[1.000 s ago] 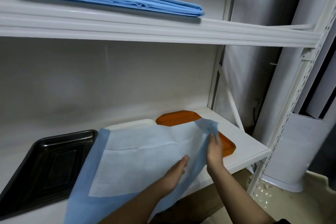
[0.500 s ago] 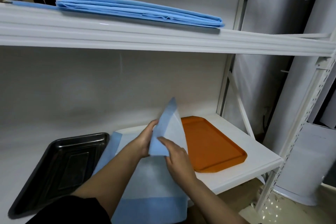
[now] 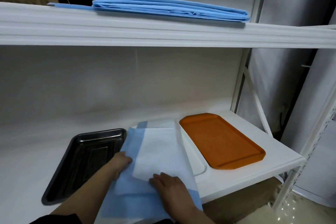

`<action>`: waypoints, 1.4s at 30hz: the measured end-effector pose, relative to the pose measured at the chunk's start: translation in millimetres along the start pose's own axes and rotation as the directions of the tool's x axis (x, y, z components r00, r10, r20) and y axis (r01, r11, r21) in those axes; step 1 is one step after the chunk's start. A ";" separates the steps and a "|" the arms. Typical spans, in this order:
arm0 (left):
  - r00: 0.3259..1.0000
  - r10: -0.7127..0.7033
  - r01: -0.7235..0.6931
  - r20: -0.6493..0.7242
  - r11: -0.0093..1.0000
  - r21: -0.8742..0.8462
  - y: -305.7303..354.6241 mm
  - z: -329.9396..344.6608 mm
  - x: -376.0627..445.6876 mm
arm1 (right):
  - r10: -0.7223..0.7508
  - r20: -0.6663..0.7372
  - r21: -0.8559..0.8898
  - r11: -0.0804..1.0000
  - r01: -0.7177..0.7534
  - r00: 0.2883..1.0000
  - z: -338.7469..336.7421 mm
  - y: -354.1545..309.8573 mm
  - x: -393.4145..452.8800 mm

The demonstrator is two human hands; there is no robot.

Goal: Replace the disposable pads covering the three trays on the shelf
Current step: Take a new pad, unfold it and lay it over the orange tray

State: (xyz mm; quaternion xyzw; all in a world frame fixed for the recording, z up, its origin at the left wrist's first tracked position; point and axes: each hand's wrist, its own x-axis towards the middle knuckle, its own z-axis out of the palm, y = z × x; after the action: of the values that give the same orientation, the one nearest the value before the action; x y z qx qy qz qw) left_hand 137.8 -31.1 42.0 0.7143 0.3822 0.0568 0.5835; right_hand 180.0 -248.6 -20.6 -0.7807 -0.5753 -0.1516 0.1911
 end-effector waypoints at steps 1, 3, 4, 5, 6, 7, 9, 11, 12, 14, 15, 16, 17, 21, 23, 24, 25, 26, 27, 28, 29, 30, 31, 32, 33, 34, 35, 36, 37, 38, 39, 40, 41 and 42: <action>1.000 -0.007 0.007 -0.014 1.000 -0.003 -8.9 -6.5 0.9 | -0.008 -0.001 -0.010 1.000 0.008 1.000 4.9 -0.7 -2.3; 0.999 -0.024 0.025 -0.033 0.999 0.020 -24.0 -17.0 1.8 | -0.012 0.008 -0.026 1.000 0.012 1.000 10.7 -2.8 -4.2; 0.999 -0.024 0.025 -0.047 0.999 0.038 -30.2 -21.0 3.1 | -0.008 0.017 -0.037 0.999 0.009 1.000 12.6 -4.1 -4.3; 0.998 -0.019 0.022 -0.066 0.998 0.051 -35.9 -23.5 5.9 | -0.002 0.031 -0.052 0.999 0.003 1.000 14.3 -4.2 -4.3; 0.996 -0.010 0.016 -0.085 0.998 0.062 -39.6 -24.4 8.1 | 0.009 0.049 -0.062 0.998 -0.006 0.999 15.5 -4.1 -5.3; 0.994 -0.003 0.011 -0.105 0.997 0.071 -41.9 -24.5 10.1 | 0.016 0.070 -0.074 0.997 -0.011 0.997 16.8 -2.9 -6.4; 0.991 0.015 0.001 -0.135 0.993 0.122 -42.9 -23.8 11.5 | 0.023 0.123 -0.099 0.995 -0.011 0.992 18.3 0.5 -8.6; 0.989 0.032 -0.002 -0.144 0.979 0.203 -44.3 -25.5 11.7 | 0.036 0.171 -0.115 0.993 -0.017 0.985 17.5 2.4 -9.3; 0.988 0.044 -0.005 -0.148 0.967 0.253 -44.8 -26.9 11.9 | 0.042 0.183 -0.126 0.992 -0.019 0.982 16.8 4.0 -9.1; 0.988 0.054 0.000 -0.147 0.940 0.342 -46.9 -29.0 13.0 | 0.047 0.174 -0.155 0.988 -0.020 0.984 15.3 6.8 -9.9; 0.988 0.052 0.005 -0.144 0.929 0.371 -47.9 -29.5 13.2 | 0.047 0.151 -0.165 0.986 -0.022 0.987 15.1 8.0 -10.7; 0.989 0.050 0.008 -0.136 0.919 0.394 -48.2 -29.8 12.9 | 0.050 0.141 -0.169 0.985 -0.026 0.989 15.0 8.8 -11.5; 0.991 0.050 0.007 -0.127 0.912 0.411 -47.9 -29.3 11.8 | 0.053 0.140 -0.180 0.983 -0.028 0.989 14.7 10.6 -12.0; 0.992 0.051 0.008 -0.112 0.881 0.473 -51.6 -29.7 14.0 | 0.063 0.189 -0.128 0.991 -0.039 0.980 8.1 10.6 -14.3; 0.993 0.056 0.002 -0.099 0.864 0.503 -52.7 -30.0 16.7 | 0.094 0.201 -0.015 0.996 -0.092 0.975 1.8 9.9 -14.0; 0.994 0.061 -0.002 -0.095 0.852 0.524 -52.2 -29.5 18.0 | 0.119 0.195 0.026 0.992 -0.127 0.973 -2.4 9.7 -12.8; 0.994 0.063 -0.003 -0.093 0.840 0.542 -51.3 -28.9 19.3 | 0.141 0.165 0.044 0.988 -0.150 0.976 -5.0 10.8 -11.2; 0.994 0.062 -0.002 -0.092 0.835 0.550 -50.0 -27.6 19.2 | 0.170 0.120 0.039 0.984 -0.175 0.978 -6.0 13.0 -8.6; 0.994 0.058 0.003 -0.094 0.838 0.546 -48.4 -25.5 18.3 | 0.224 0.103 0.035 0.973 -0.229 0.969 -7.4 15.7 -4.7; 0.994 0.056 0.005 -0.098 0.844 0.536 -47.1 -23.2 18.6 | 0.292 0.149 0.027 0.954 -0.299 0.945 -9.0 19.5 -0.2; 0.994 0.052 0.007 -0.098 0.853 0.522 -46.2 -20.5 18.7 | 0.351 0.226 0.009 0.932 -0.363 0.908 -9.6 23.7 2.5; 0.995 0.046 0.008 -0.093 0.859 0.512 -45.7 -17.7 19.0 | 0.397 0.307 -0.013 0.910 -0.413 0.865 -8.3 29.4 3.5; 0.996 0.043 0.003 -0.079 0.861 0.509 -46.3 -15.3 20.1 | 0.428 0.365 -0.036 0.894 -0.447 0.827 -7.4 34.2 3.8; 0.997 0.045 -0.007 -0.062 0.858 0.513 -46.7 -13.1 20.9 | 0.446 0.409 -0.054 0.883 -0.467 0.796 -7.1 38.3 3.6; 0.998 0.043 -0.012 -0.047 0.854 0.519 -47.3 -11.7 22.3 | 0.456 0.440 -0.061 0.875 -0.481 0.774 -6.5 41.9 3.6; 0.999 0.036 -0.011 -0.037 0.854 0.520 -48.5 -10.9 24.2 | 0.461 0.464 -0.065 0.869 -0.490 0.756 -6.8 45.4 3.0; 0.999 0.027 -0.007 -0.031 0.857 0.515 -49.3 -10.2 25.4 | 0.464 0.484 -0.071 0.866 -0.495 0.742 -6.7 48.4 2.3; 0.999 0.024 -0.007 -0.026 0.861 0.508 -49.7 -10.0 26.3 | 0.473 0.495 -0.084 0.861 -0.501 0.729 -6.0 51.2 1.2; 0.999 0.023 -0.007 -0.025 0.865 0.502 -50.4 -10.3 27.2 | 0.487 0.495 -0.098 0.854 -0.511 0.720 -5.2 53.7 0.0; 0.999 0.021 -0.004 -0.028 0.870 0.494 -51.2 -10.5 28.7 | 0.505 0.486 -0.108 0.845 -0.524 0.714 -4.4 56.0 -1.2; 0.999 0.018 -0.001 -0.031 0.878 0.479 -51.1 -11.1 29.4 | 0.526 0.470 -0.118 0.833 -0.540 0.709 -4.7 58.2 -2.2; 0.999 0.013 0.002 -0.029 0.885 0.465 -52.3 -10.2 32.3 | 0.549 0.454 -0.125 0.819 -0.560 0.702 -3.9 60.9 -4.4; 0.999 0.010 0.004 -0.030 0.894 0.448 -51.9 -10.8 32.1 | 0.568 0.439 -0.135 0.808 -0.574 0.696 -4.5 62.5 -5.0; 0.999 0.006 0.009 -0.035 0.906 0.423 -51.7 -9.8 33.0 | 0.587 0.431 -0.143 0.794 -0.591 0.685 -5.7 64.3 -6.0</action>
State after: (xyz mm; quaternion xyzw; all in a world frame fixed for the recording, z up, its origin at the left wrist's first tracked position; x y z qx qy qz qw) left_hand 131.0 -1.8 -12.4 0.8225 0.3961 -0.0151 0.4080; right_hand 239.7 -273.3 -26.3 -0.9358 -0.3229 0.1068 0.0927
